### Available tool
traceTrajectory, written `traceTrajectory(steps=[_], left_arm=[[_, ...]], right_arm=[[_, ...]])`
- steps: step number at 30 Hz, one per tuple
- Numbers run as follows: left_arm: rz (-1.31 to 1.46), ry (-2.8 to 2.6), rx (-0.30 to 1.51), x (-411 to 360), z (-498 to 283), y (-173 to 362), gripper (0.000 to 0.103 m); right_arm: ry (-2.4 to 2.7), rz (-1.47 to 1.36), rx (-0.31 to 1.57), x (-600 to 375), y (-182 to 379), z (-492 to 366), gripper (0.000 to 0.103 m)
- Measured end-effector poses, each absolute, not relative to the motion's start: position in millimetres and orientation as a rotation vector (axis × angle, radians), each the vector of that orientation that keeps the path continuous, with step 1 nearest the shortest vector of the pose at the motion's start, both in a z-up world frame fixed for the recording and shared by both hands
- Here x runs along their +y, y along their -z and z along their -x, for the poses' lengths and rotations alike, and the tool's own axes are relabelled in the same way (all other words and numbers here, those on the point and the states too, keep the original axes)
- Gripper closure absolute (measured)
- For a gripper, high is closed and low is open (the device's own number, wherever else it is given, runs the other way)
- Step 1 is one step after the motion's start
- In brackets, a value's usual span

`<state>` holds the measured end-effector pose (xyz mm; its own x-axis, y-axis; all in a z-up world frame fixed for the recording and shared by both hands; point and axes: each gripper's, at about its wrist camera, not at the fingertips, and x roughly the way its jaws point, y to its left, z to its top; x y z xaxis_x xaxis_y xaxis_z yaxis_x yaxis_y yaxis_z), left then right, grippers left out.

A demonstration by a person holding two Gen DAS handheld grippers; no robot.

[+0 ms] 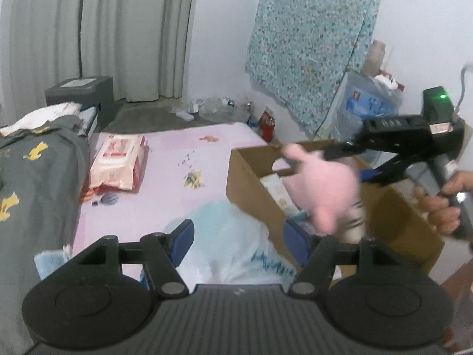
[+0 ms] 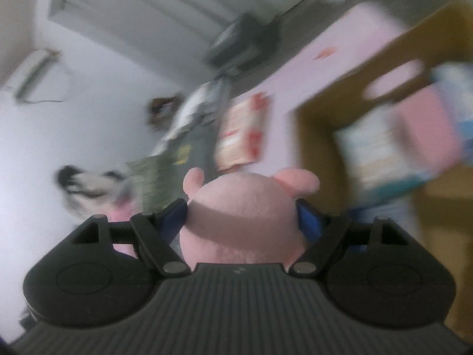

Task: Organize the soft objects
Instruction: 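Carry the pink plush pig over the cardboard box with the right gripper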

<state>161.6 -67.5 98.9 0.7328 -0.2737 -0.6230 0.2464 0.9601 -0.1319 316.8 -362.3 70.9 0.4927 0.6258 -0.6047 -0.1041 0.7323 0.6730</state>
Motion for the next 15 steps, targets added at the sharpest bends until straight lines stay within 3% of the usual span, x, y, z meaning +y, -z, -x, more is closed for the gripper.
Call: traceTrajectory(steps=[7,15], left_arm=[[0.149,0.190,0.738,-32.3,-141.4,-82.0,0.035],[0.305,0.068,0.768,17.3,-101.7,-68.7,0.034]], right_arm=[[-0.197,-0.145,1.037,-389.4,-44.9,-311.3,0.024],[-0.040,0.443,1.019,-333.6,23.4,-318.7,0.021]])
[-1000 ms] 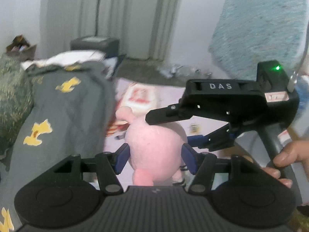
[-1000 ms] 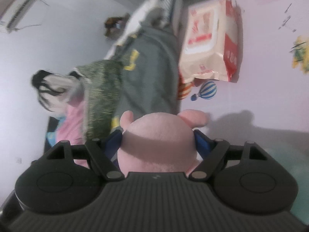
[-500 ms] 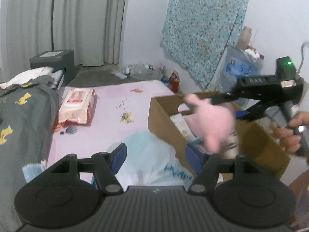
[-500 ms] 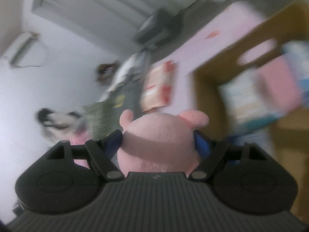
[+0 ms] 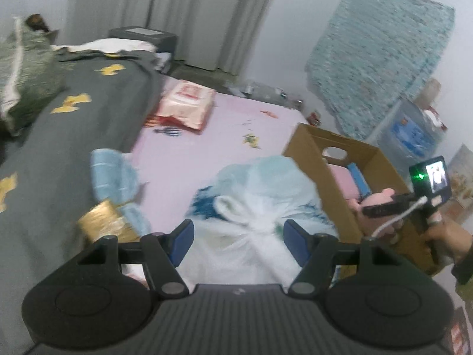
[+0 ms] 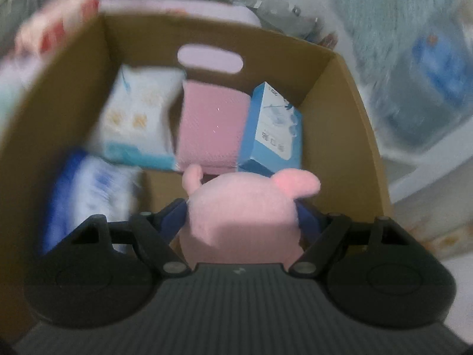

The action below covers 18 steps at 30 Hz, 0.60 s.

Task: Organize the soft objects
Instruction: 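Carry the pink plush pig over the cardboard box with the right gripper, then lower the pig into the cardboard box and open the right gripper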

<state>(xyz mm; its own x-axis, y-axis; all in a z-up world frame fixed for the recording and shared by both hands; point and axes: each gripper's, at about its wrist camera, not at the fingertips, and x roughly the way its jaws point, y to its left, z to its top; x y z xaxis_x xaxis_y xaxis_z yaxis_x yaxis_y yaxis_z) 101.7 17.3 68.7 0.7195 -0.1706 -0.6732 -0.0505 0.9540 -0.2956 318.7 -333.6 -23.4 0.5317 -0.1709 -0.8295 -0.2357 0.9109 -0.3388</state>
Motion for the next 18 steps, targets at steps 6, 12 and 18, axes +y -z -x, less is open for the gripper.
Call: traceTrajectory(steps=[6,12,18], left_arm=[[0.380,-0.006,0.765,43.8,-81.0,-60.3,0.033],[0.429,-0.036,0.772,50.3,-69.9,-50.2,0.032],[0.426,-0.037,0.760,45.3,-62.8,-50.2,0.029]], right_arm=[[-0.144,0.382,0.990,-317.6,2.7,-300.0,0.017],[-0.387,0.054,1.065,-319.3,-35.7,-276.1,0.013],[-0.393,-0.175,1.049,-349.7,-51.8,-277.9,0.011]])
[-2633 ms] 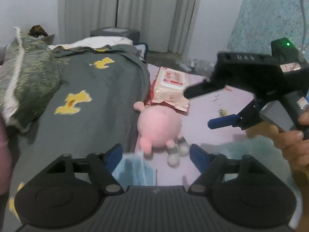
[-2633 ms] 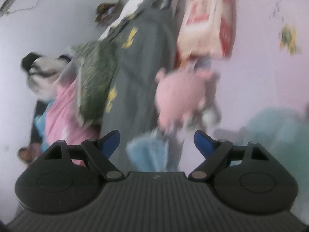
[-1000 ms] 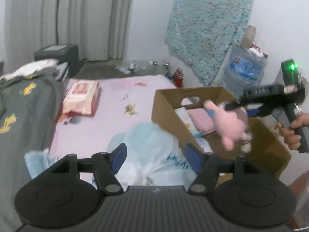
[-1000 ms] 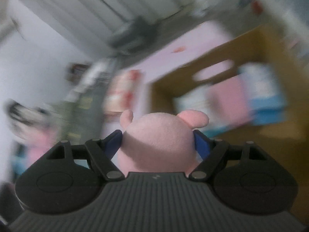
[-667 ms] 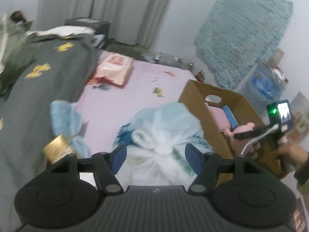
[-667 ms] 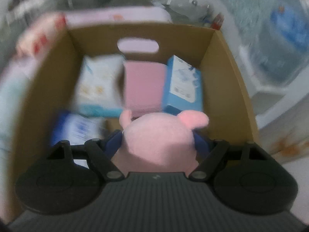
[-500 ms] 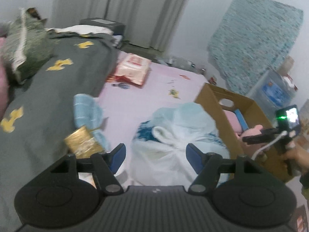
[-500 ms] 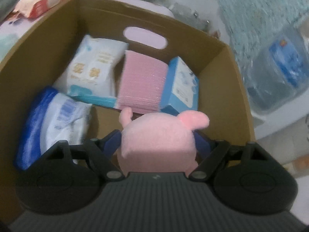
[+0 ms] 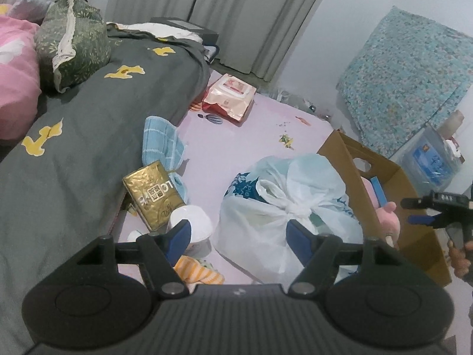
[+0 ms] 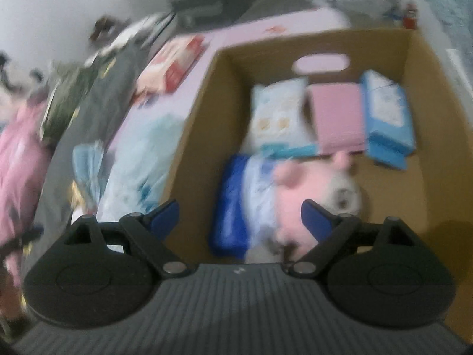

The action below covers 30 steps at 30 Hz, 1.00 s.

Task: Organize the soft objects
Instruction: 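Lower the pig into the cardboard box and open the right gripper, then reach the right gripper to the light-blue towel and grasp it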

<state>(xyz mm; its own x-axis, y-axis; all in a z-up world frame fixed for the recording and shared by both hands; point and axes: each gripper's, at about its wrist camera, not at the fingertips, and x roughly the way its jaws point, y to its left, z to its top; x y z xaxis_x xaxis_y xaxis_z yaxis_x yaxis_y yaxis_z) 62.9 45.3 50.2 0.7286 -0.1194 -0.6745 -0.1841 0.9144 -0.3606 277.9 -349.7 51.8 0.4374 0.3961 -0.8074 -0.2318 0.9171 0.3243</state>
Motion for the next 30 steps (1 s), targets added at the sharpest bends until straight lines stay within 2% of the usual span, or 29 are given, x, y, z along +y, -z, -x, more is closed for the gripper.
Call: traceTrajectory(steps=[4,9,13,17,24,25,30], left_arm=[[0.411,-0.026,0.746,40.5,-57.1,-52.3,0.027],[0.400,-0.020,0.746,36.5,-53.9,-51.9,0.024],[0.406,-0.031,0.745,38.1,-50.9,-49.8,0.024],[0.408,-0.049,0.750,42.3,-47.7,-46.9,0.024],[0.370,-0.089,0.739,46.3,-44.1,-47.9,0.023],[0.368,-0.091,0.737,47.2,-43.9,-48.2,0.021],[0.326,-0.113,0.713,50.1,-43.8,-50.0,0.019]], right_arm=[[-0.260,-0.292,1.071,-383.5,-30.9,-298.8,0.008],[-0.255,-0.437,1.211,-399.4,20.3,-315.6,0.001],[-0.276,-0.562,1.272,-398.3,41.5,-316.0,0.006],[-0.262,-0.456,1.220,-389.4,24.7,-314.6,0.010],[-0.237,0.007,1.150,-354.0,15.0,-317.0,0.009],[-0.247,0.031,1.158,-351.1,18.4,-315.7,0.006],[-0.268,0.018,1.158,-357.7,2.5,-307.6,0.006]])
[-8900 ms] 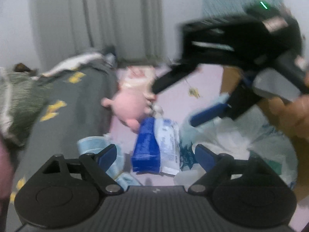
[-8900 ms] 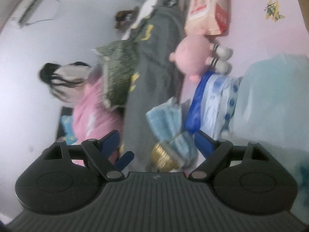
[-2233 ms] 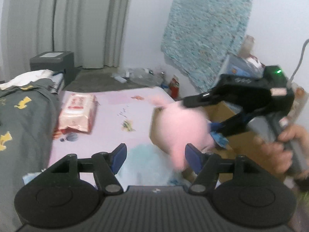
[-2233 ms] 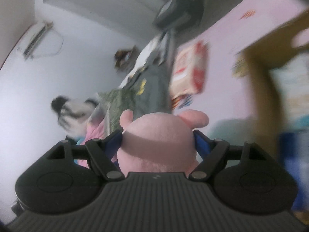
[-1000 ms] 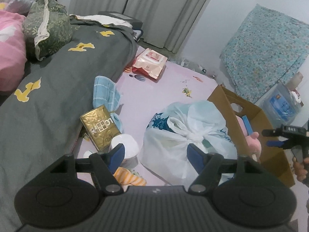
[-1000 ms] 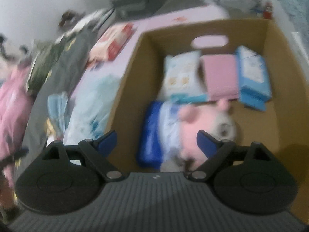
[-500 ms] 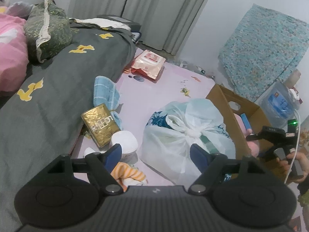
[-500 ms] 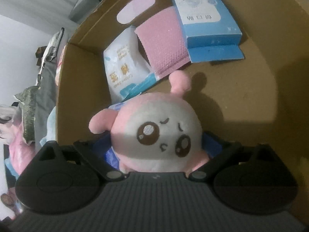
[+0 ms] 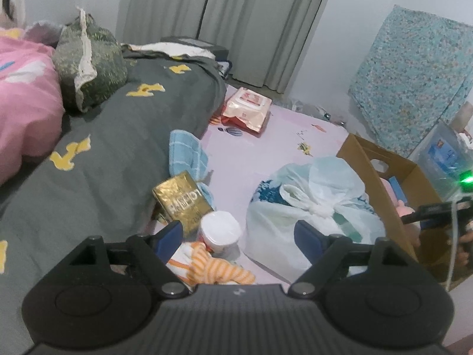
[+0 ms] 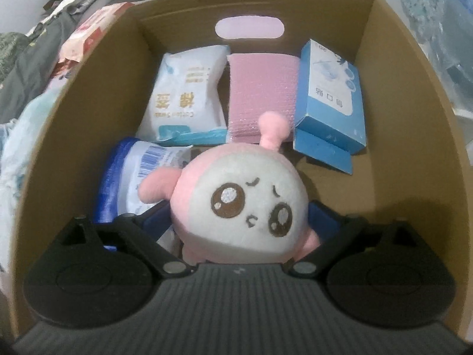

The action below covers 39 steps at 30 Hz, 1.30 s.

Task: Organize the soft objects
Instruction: 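Reach the right gripper to the light-blue towel and grasp it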

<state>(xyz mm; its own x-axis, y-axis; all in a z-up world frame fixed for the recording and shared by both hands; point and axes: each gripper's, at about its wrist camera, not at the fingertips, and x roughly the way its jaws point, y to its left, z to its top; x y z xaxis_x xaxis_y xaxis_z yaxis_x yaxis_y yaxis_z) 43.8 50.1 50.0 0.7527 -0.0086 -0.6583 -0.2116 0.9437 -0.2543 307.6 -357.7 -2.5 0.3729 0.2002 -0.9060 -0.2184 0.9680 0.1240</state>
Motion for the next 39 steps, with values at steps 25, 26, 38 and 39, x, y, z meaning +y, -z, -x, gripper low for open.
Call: traceTrajectory(steps=[25,26,38,39], left_arm=[[0.077,-0.196,0.809,93.5,-170.8,-27.2,0.041],[0.080,-0.196,0.832,96.5,-179.3,-24.5,0.043],[0.148,-0.160,1.015,120.0,-238.8,18.1,0.054],[0.165,-0.159,1.019,122.6,-239.4,19.8,0.055]], right_arm=[[-0.954,-0.446,1.280,-84.2,-28.8,-345.6,0.005],[-0.940,-0.448,1.318,-66.6,-16.1,-353.2,0.006],[-0.817,-0.529,1.489,6.7,91.0,-378.1,0.031],[-0.813,-0.535,1.496,10.9,98.2,-377.5,0.034]])
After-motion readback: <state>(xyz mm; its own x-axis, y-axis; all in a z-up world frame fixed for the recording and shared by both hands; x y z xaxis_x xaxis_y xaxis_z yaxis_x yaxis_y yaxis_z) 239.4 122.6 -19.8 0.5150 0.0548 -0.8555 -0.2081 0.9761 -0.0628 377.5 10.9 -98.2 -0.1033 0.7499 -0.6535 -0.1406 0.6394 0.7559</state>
